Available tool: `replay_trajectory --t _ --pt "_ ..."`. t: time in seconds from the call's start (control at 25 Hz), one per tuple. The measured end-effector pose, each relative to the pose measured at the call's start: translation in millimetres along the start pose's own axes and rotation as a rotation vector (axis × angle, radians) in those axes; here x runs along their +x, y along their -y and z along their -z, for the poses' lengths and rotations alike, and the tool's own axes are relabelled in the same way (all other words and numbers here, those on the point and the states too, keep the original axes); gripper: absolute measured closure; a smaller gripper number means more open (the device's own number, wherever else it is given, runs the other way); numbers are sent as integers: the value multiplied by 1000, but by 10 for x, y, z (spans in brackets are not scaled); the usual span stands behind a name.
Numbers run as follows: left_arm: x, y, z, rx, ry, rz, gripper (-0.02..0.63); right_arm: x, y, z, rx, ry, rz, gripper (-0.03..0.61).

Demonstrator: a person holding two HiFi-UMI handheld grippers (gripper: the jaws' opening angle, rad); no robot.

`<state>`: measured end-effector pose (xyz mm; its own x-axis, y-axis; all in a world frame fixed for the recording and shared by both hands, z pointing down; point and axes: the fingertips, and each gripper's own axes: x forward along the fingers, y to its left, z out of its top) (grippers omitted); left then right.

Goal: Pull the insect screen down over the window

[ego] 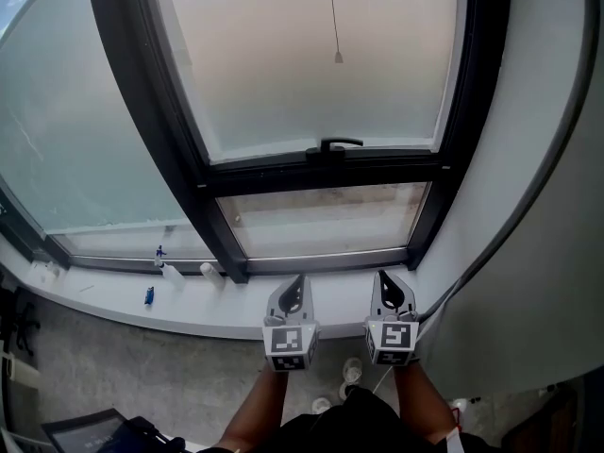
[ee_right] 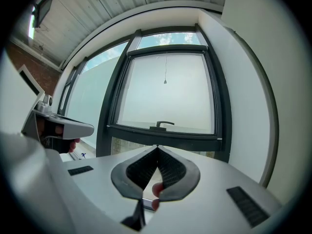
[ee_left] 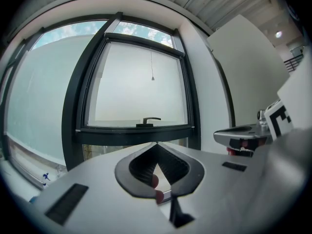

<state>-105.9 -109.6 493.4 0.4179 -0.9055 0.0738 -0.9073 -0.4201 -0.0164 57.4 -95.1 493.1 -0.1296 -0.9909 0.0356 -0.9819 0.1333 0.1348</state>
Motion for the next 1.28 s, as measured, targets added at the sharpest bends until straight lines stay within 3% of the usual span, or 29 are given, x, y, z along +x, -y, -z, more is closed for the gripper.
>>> replay_trajectory --t 0.56,1.08,1.28 --pt "768 -213 -180 33 15 -33 611 790 183 -45 4 19 -59 575" --pt "1621 -544 -308 -11 35 -90 611 1698 398 -163 18 49 -98 575" --pt "1883 -575 -294 31 20 -103 611 1939 488 -170 68 35 -97 575"
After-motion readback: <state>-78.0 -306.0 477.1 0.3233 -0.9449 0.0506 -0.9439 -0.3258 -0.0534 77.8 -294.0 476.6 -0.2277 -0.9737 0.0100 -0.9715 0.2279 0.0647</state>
